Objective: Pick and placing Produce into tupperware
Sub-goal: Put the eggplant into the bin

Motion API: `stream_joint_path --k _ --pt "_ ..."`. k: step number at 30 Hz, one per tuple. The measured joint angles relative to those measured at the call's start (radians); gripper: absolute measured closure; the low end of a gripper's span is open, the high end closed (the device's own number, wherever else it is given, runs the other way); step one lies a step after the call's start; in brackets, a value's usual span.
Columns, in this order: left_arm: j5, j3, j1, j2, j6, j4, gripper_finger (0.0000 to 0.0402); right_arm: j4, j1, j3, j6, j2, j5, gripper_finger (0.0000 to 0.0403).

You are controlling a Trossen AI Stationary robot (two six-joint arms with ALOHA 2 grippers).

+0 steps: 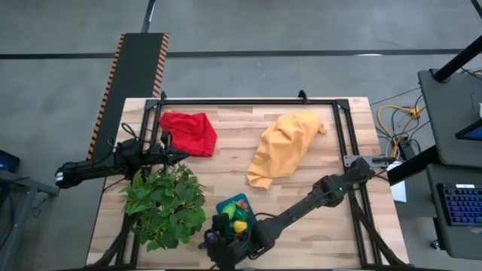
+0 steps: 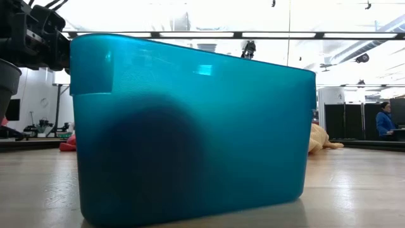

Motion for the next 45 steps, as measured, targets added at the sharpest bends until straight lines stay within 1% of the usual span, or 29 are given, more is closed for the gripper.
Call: stream_joint_path --k 7,20,24,28,37,45 --pt "0.000 0.000 0.000 0.000 0.000 -0.001 0.0402 -0.011 -0.024 -0.002 0.022 0.044 -0.028 0.0074" --pt "0.000 0.000 0.000 0.003 0.000 -0.004 0.0402 -0.009 -0.037 -0.032 0.025 0.047 -0.044 0.0074" --pt "0.000 0.000 0.000 0.003 0.000 -0.003 0.0402 0.076 -0.039 -0.083 0.024 0.047 -0.092 0.0074" --pt "0.000 0.000 0.000 0.003 0.000 -0.004 0.0402 0.147 -0.039 -0.124 0.008 0.048 -0.110 0.0074" --pt "0.000 0.000 0.000 0.003 0.000 -0.003 0.0402 0.214 -0.046 -0.162 -0.001 0.048 -0.118 0.0074" --pt "0.000 0.000 0.000 0.003 0.000 -0.003 0.0402 0.290 -0.057 -0.224 0.000 0.048 -0.176 0.0074"
